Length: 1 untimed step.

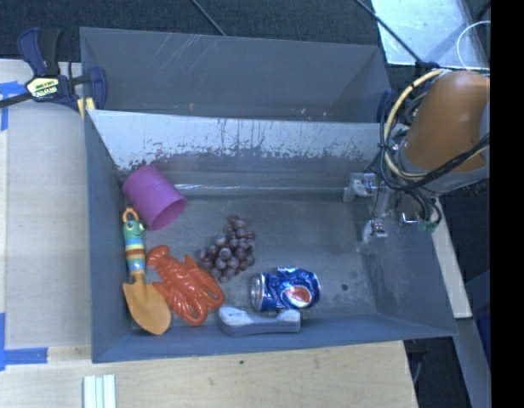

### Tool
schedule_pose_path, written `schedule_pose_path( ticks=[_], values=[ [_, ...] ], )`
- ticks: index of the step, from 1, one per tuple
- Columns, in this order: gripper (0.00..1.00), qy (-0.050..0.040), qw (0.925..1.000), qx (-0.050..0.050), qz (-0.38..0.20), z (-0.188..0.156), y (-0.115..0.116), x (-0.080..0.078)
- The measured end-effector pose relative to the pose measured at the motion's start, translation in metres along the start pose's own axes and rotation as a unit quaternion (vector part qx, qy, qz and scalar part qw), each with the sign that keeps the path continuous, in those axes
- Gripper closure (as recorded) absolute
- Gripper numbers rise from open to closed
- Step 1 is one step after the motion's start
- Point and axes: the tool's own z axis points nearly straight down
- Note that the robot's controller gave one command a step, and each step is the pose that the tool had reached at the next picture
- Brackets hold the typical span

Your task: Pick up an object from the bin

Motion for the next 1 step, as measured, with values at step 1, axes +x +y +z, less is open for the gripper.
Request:
schedule_pose_path(
  ticks=[1],
  values=[
    [0.0,-0.0035,1.0,0.0,-0.002,-0.0049,0.0008,-0.0015]
  ],
)
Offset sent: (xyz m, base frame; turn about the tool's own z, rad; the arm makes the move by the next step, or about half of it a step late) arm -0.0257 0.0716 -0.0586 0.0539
